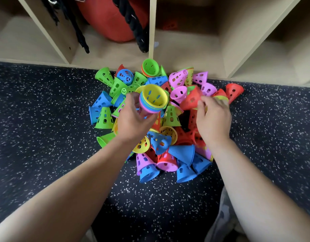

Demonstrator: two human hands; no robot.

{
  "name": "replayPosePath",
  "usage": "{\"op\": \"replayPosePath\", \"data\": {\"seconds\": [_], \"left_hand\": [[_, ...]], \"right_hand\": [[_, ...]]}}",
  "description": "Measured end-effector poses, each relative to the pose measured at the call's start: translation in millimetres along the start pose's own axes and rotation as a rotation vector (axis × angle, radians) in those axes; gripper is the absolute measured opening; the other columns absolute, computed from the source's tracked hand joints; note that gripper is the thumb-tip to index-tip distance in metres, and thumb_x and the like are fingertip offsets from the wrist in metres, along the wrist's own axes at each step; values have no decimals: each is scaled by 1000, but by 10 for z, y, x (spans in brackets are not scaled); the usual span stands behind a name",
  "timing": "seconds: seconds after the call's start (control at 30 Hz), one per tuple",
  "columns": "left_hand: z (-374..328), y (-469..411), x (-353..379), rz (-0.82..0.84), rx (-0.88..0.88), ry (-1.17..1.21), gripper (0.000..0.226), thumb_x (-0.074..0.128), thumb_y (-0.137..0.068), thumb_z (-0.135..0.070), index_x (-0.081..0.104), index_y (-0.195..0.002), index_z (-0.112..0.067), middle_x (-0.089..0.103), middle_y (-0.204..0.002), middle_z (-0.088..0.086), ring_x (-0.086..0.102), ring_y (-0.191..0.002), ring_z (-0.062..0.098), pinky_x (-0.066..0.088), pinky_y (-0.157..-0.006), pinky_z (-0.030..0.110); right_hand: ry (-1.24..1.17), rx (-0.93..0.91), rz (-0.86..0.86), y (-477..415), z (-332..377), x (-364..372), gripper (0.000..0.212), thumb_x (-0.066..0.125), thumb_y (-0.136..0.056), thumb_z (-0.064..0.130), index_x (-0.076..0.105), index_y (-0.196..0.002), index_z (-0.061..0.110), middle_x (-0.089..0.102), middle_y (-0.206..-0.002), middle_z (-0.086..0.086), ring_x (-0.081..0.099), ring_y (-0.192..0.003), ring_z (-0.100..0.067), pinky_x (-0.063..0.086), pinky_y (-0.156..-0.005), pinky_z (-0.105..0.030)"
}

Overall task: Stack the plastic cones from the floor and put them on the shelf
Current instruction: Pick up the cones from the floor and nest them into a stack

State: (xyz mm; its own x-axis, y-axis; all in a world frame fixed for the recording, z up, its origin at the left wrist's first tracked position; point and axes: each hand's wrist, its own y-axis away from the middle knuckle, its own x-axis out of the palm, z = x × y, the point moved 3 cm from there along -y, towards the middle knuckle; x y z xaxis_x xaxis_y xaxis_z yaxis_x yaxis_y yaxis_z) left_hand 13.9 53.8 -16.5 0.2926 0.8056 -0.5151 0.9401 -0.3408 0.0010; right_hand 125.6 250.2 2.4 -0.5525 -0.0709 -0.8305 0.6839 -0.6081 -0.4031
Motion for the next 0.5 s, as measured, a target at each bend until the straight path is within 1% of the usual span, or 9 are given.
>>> {"op": "replayPosePath", "data": {"seconds": [0.03,0.1,0.17,0.23,0.3,0.33,0.37,0.43,0.5], "left_hand": [[-15,15,9,-6,3,-2,58,86,-76,-31,51,-120,-18,56,-98,-30,54,-88,-25,45,-73,9],[-46,56,34,-17,27,-8,59,86,-75,-34,52,-120,-19,62,-105,-23,60,-93,-11,52,-81,23],[-81,98,63,-21,52,-23,58,86,-74,-34,52,-120,-19,66,-111,-15,63,-97,3,52,-83,31],[-105,137,93,-25,67,-32,59,85,-74,-35,52,-120,-19,68,-112,-12,65,-98,9,53,-83,35],[-136,179,114,-27,75,-33,60,84,-73,-36,51,-120,-20,67,-111,-14,67,-100,12,54,-84,39],[-147,197,119,-29,77,-30,60,85,-73,-37,51,-120,-20,66,-111,-15,67,-100,13,55,-84,40],[-155,216,120,-29,75,-26,61,85,-73,-37,51,-120,-19,65,-110,-15,66,-101,13,55,-84,40],[-152,246,111,-22,53,-5,60,84,-75,-35,50,-122,-19,64,-110,-14,65,-100,12,54,-85,38],[-121,269,95,-19,33,13,59,82,-77,-34,48,-123,-19,65,-112,-11,63,-101,12,54,-86,38]], "right_hand": [[-68,-43,-102,-58,63,-103,18,57,-96,16,71,-98,6,71,-92,-13,56,-83,-33,42,-77,-36],[-173,-142,-248,-164,213,-292,18,58,-97,15,72,-100,5,70,-92,-12,57,-82,-34,42,-81,-36],[-230,-280,-283,-203,402,-421,17,60,-96,13,73,-102,5,70,-94,-12,59,-85,-34,45,-83,-37],[-275,-439,-117,-159,569,-421,19,60,-96,15,74,-106,7,70,-98,-8,59,-90,-33,48,-83,-38],[-308,-493,123,-43,627,-338,25,60,-96,23,74,-113,11,69,-105,-3,59,-99,-26,49,-86,-36],[-343,-457,165,19,591,-321,27,59,-96,25,73,-116,12,68,-109,-1,59,-104,-23,50,-89,-34],[-405,-370,145,74,512,-320,28,58,-96,24,72,-117,11,67,-112,-1,61,-105,-20,51,-89,-31],[-540,-55,-3,173,261,-365,23,56,-94,18,72,-110,12,68,-107,-1,65,-96,-14,54,-81,-28],[-504,309,-66,313,-1,-395,19,54,-91,16,72,-98,17,70,-94,3,65,-86,-13,54,-80,-34]]}}
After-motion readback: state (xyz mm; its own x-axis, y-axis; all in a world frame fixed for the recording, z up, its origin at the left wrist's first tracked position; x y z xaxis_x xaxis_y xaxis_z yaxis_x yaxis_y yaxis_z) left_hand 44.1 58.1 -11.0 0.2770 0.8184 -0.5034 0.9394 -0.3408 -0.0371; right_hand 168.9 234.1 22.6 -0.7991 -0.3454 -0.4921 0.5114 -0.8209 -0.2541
